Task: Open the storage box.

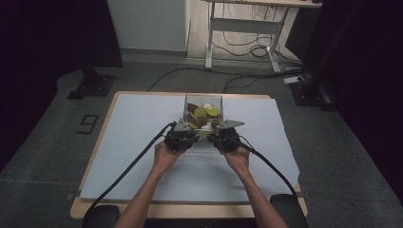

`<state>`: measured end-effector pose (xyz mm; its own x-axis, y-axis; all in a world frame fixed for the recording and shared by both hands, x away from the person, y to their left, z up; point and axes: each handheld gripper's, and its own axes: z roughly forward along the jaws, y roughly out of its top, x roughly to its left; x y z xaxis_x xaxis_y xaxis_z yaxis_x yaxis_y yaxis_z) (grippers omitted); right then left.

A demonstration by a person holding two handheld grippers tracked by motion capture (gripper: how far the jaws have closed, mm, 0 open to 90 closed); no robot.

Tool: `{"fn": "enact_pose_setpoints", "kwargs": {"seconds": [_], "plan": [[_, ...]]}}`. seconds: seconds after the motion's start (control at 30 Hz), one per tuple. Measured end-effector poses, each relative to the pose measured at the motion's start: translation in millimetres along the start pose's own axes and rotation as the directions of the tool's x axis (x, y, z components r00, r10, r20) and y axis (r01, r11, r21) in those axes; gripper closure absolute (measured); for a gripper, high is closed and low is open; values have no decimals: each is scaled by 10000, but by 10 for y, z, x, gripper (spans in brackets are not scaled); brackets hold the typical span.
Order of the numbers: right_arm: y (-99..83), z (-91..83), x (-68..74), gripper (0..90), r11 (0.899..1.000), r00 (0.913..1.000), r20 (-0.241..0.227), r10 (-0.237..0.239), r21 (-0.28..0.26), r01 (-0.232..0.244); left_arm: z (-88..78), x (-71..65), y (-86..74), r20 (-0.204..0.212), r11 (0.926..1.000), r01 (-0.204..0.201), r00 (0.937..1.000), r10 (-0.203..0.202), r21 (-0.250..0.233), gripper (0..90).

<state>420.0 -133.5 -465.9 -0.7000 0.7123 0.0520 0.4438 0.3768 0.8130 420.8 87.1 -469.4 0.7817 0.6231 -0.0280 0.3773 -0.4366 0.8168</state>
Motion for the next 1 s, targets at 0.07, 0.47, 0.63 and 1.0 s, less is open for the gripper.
{"fn": "enact_pose_setpoints", "kwargs": {"seconds": [0.07, 0.47, 0.63, 1.0], "plan": [[-14, -10, 6, 792, 10000, 9999, -126, 32, -48, -33, -5, -6, -4, 9, 10000, -5, 10000, 5, -17, 742], [-64, -100, 77, 788, 9999, 9996, -231, -165, -7, 165, -66, -114, -36, 0, 9997, -256, 9997, 256, -2, 740], [-79, -133, 117, 783, 9997, 9994, -250, -245, 17, 246, -88, -151, -64, 96, 9997, -253, 9996, 253, -31, 742], [-123, -199, 225, 778, 9986, 9984, -213, -516, 66, 518, -146, -233, -146, 240, 9998, -104, 9997, 108, -168, 743]]}}
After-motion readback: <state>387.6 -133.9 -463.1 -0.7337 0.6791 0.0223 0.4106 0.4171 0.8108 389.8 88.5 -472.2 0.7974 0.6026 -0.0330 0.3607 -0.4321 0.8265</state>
